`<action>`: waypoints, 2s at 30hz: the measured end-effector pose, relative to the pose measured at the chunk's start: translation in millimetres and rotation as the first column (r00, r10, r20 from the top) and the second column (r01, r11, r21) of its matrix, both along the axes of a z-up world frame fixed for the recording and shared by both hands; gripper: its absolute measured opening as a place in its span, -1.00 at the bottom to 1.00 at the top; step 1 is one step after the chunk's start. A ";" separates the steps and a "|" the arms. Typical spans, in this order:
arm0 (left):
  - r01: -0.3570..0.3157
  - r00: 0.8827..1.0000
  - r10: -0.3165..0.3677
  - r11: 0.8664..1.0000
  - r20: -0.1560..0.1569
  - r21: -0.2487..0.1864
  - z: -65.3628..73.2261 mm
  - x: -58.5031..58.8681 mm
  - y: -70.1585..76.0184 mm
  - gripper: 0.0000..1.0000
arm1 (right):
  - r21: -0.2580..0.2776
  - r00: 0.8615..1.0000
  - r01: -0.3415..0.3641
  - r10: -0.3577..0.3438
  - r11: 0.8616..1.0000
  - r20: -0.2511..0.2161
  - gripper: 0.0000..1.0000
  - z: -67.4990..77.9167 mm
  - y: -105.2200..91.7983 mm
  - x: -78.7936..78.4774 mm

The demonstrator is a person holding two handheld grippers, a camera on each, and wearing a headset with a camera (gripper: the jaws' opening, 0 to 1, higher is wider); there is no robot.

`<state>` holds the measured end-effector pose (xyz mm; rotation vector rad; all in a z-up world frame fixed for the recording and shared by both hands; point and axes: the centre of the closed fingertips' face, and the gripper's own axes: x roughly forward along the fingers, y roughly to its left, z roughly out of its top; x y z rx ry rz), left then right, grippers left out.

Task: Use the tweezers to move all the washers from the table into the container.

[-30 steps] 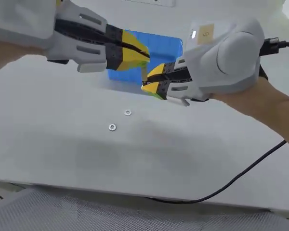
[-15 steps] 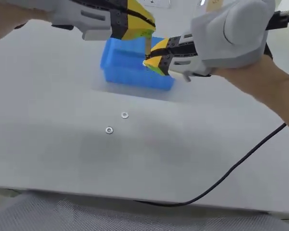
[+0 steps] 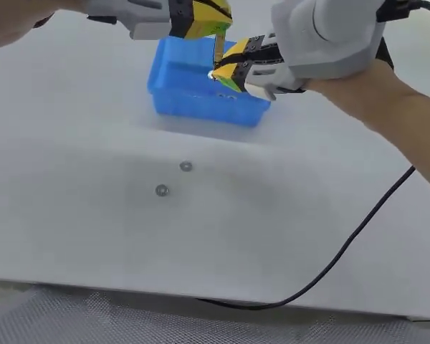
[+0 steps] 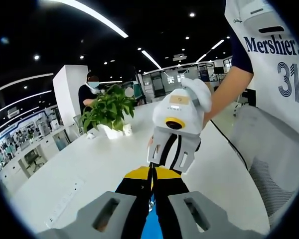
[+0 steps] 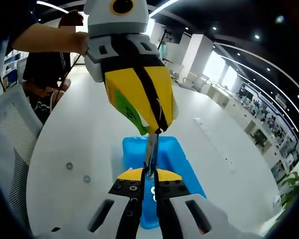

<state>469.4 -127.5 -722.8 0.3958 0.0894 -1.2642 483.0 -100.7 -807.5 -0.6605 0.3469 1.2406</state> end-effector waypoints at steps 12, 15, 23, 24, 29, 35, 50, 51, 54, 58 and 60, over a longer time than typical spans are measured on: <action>-0.012 0.999 0.013 0.999 -0.034 0.032 -25.8 2.0 -0.2 -0.92 | -0.010 0.999 0.037 -0.038 0.999 -0.024 -0.97 -16.0 -2.1 9.6; -0.026 0.999 0.026 0.999 -0.023 0.028 -23.4 5.2 1.3 -0.92 | -0.015 0.999 0.041 -0.041 0.999 -0.015 -0.90 -16.8 -3.5 8.3; -0.084 0.996 0.084 0.996 0.002 0.000 -10.9 18.8 12.0 -0.92 | 0.016 0.995 0.094 -0.094 0.995 -0.012 -0.80 -4.3 -7.4 11.5; -0.092 0.996 0.092 0.996 0.007 -0.014 -6.7 19.1 12.4 -0.92 | 0.016 0.995 0.096 -0.096 0.995 -0.012 -0.80 -3.7 -7.4 9.8; -0.076 0.997 0.077 0.996 0.021 -0.043 10.8 7.2 12.8 -0.92 | 0.034 0.996 0.093 -0.094 0.995 0.007 -0.78 6.2 -6.9 2.1; -0.037 0.999 0.037 0.999 0.035 -0.019 19.0 -20.5 12.8 -0.92 | 0.081 0.998 0.058 -0.060 0.995 0.024 -0.74 26.1 1.1 -20.7; 0.018 1.000 -0.018 0.999 0.006 -0.028 26.4 -80.1 7.3 -0.92 | 0.079 0.998 -0.047 0.049 0.996 -0.028 -0.69 20.6 14.3 -70.5; 0.016 1.000 -0.016 0.999 0.005 -0.028 23.9 -83.4 6.8 -0.92 | 0.066 0.998 -0.058 0.060 0.996 -0.030 -0.69 16.9 14.6 -76.0; 0.019 1.000 -0.019 0.999 -0.017 -0.029 17.0 -91.8 5.8 -0.92 | 0.055 0.996 -0.073 0.075 0.996 -0.038 -0.70 9.5 15.1 -88.2; 0.018 0.999 -0.020 0.999 -0.044 -0.036 9.6 -100.9 5.6 -0.92 | 0.042 0.994 -0.086 0.088 0.995 -0.057 -0.73 0.1 15.5 -101.2; 0.012 0.999 -0.014 0.999 -0.052 -0.038 5.6 -104.1 6.3 -0.92 | 0.037 0.993 -0.091 0.093 0.995 -0.067 -0.73 -3.9 15.8 -106.4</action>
